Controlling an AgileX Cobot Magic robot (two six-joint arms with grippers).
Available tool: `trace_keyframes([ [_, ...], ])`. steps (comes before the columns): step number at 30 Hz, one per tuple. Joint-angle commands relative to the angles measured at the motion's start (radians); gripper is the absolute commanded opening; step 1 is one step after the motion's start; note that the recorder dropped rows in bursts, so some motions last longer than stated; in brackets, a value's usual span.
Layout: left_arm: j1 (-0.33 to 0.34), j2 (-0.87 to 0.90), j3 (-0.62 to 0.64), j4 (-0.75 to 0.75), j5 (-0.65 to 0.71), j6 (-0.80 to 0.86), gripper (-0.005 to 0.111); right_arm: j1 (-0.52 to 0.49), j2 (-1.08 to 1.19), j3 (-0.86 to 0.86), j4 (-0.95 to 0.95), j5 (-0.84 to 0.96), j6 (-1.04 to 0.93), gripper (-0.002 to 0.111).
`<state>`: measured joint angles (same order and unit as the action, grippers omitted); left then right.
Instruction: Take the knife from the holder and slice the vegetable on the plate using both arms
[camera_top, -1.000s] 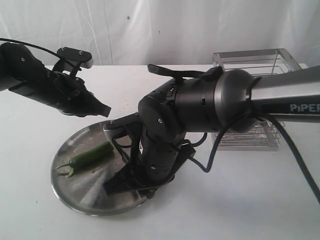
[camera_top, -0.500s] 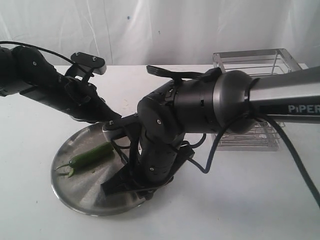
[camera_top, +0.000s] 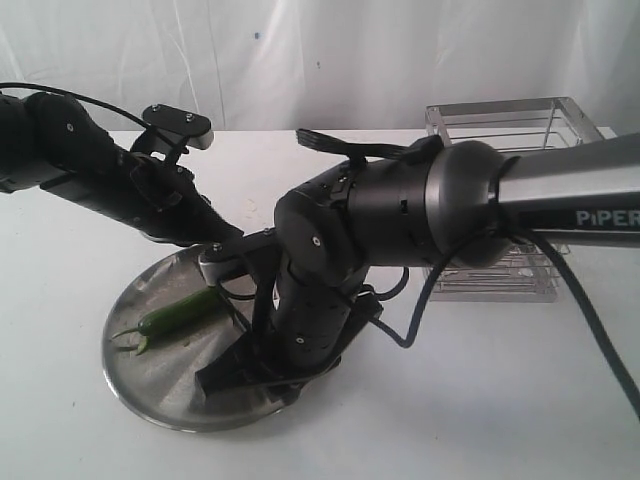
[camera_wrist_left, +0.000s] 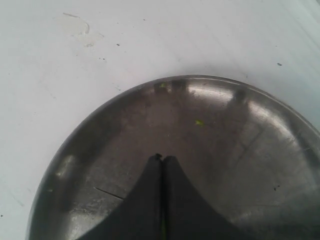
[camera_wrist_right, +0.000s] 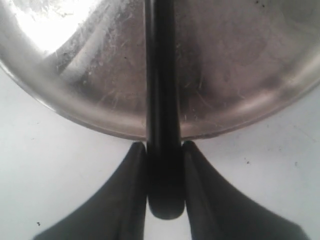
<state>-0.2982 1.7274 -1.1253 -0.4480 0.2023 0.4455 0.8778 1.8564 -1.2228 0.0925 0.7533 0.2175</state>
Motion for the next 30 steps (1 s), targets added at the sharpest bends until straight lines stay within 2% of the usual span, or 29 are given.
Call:
trace_keyframes([
  [1,-0.004,-0.005,-0.002,-0.015,0.008,-0.009,0.0,0.0,0.006,-0.003,-0.014,-0.01,-0.002,0.0],
  [18,-0.004,-0.005,-0.002,-0.007,0.008,-0.026,0.0,0.0,0.039,0.002,-0.024,-0.036,0.002,0.0],
  [30,-0.004,-0.005,-0.002,-0.004,-0.028,-0.03,0.0,0.0,0.039,0.002,-0.107,-0.056,0.075,0.0],
])
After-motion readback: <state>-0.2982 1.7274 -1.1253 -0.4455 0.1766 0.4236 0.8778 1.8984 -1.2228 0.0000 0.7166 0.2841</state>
